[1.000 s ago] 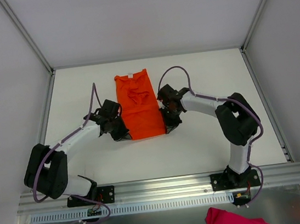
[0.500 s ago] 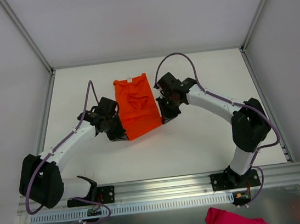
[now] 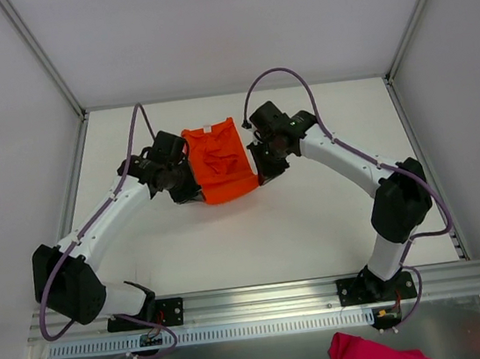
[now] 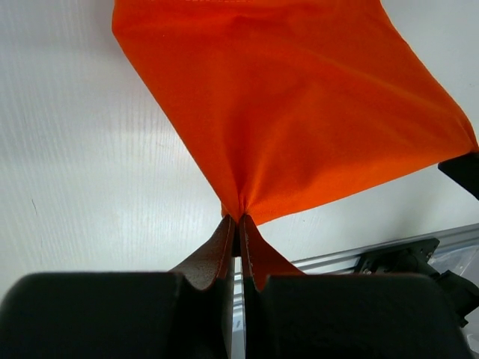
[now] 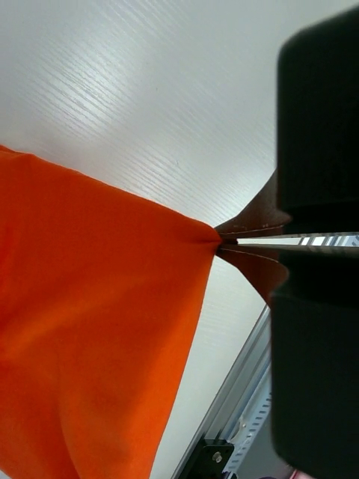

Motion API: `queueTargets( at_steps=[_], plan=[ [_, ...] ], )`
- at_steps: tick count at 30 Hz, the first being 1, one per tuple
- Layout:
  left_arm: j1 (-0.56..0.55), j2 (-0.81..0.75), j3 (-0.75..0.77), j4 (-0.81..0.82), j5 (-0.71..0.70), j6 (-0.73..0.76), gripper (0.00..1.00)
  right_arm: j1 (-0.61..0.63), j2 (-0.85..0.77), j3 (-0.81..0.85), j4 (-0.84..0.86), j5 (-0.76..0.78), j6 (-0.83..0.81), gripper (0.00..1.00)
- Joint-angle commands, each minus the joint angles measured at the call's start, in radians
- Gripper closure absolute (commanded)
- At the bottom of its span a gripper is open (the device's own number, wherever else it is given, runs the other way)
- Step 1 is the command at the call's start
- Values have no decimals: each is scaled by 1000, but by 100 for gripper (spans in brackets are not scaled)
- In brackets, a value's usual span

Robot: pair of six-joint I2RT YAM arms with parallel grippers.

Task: Fold and stack the t-shirts
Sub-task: Fold the long partially folded tshirt into a neat square

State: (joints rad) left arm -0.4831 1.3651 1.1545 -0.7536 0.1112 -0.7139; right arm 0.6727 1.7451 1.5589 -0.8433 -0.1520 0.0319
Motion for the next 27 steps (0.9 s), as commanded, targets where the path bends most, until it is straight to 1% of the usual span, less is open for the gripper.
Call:
queueTargets(
  at_steps=[1, 6, 10, 20, 25, 27],
  plan=[
    [6, 17, 76, -52, -16, 25, 100, -2, 5, 72, -40, 22, -53, 99],
    [5, 19, 106, -73, 21, 33, 100, -2, 5, 110, -71, 34, -78, 99],
    [6, 9, 105, -139, 51, 57, 100, -4, -27, 106, -82, 29, -75, 99],
    [6, -176, -77, -170, 56, 37, 100, 24, -151, -69, -39, 22, -44, 99],
    [5, -236, -118, -179, 54, 27, 100, 47, -188, -99, -39, 20, -36, 99],
    [5, -238, -125, -179, 45, 25, 100, 50, -190, -100, -37, 22, -38, 99]
  ],
)
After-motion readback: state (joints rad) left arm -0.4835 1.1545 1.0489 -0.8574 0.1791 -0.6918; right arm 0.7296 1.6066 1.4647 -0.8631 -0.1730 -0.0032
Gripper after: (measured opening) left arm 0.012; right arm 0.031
